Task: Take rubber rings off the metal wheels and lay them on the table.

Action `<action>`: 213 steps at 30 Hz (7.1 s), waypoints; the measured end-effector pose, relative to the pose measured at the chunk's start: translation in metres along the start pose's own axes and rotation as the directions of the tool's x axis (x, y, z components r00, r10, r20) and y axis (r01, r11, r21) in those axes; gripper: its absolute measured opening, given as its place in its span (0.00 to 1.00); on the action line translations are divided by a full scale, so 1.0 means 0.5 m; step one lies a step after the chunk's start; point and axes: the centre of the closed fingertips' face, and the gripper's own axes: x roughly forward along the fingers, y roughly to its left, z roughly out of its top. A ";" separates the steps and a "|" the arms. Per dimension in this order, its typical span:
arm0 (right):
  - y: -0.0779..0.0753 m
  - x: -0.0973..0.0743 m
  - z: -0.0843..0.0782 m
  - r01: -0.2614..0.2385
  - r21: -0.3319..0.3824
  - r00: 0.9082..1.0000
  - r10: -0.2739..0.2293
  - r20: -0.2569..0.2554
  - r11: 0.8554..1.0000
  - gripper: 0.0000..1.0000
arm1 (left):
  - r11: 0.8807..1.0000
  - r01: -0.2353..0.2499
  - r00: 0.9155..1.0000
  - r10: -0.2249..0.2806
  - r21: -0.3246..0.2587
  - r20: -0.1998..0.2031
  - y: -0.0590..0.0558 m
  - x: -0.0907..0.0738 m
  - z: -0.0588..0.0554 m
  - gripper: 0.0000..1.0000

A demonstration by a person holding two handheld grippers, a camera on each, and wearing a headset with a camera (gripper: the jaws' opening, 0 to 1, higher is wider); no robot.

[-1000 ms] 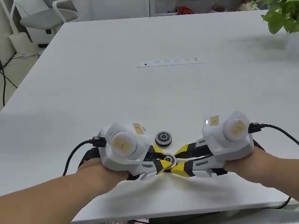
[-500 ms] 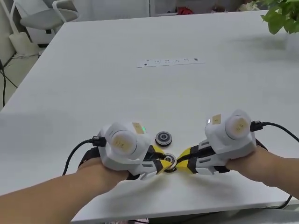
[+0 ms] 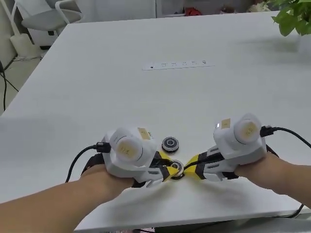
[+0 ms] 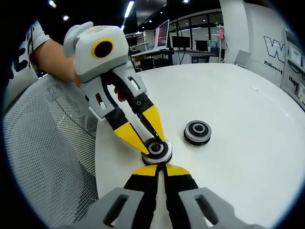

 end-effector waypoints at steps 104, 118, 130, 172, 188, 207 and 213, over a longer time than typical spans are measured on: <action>-0.007 -0.016 0.030 -0.065 0.346 0.994 0.030 0.104 0.936 0.00 | 0.999 -0.050 0.997 0.050 -0.002 -0.065 -0.005 0.005 0.001 0.12; 0.015 -0.009 0.054 -0.124 0.329 0.985 0.076 0.154 0.936 0.00 | 0.999 -0.050 0.997 0.050 0.003 -0.062 -0.007 0.006 0.003 0.12; 0.009 -0.013 0.046 -0.119 0.325 0.987 0.075 0.144 0.938 0.00 | 0.999 -0.036 0.999 0.036 -0.007 -0.027 -0.006 0.006 0.005 0.13; 0.026 -0.041 0.103 -0.189 0.355 0.966 0.107 0.237 0.916 0.00 | 0.998 0.039 0.997 -0.036 -0.052 0.065 -0.019 -0.085 0.043 0.37; 0.064 -0.032 0.151 -0.238 0.342 0.952 0.148 0.267 0.909 0.00 | 0.994 -0.039 0.991 0.052 -0.102 0.122 0.038 -0.173 0.039 0.50; 0.063 0.033 0.185 -0.233 0.310 0.953 0.153 0.262 0.922 0.00 | 0.976 -0.114 0.981 0.140 -0.185 0.134 0.079 -0.245 -0.008 0.56; 0.050 0.061 0.177 -0.198 0.313 0.963 0.124 0.240 0.929 0.00 | 0.971 -0.128 0.979 0.156 -0.202 0.128 0.088 -0.254 -0.021 0.57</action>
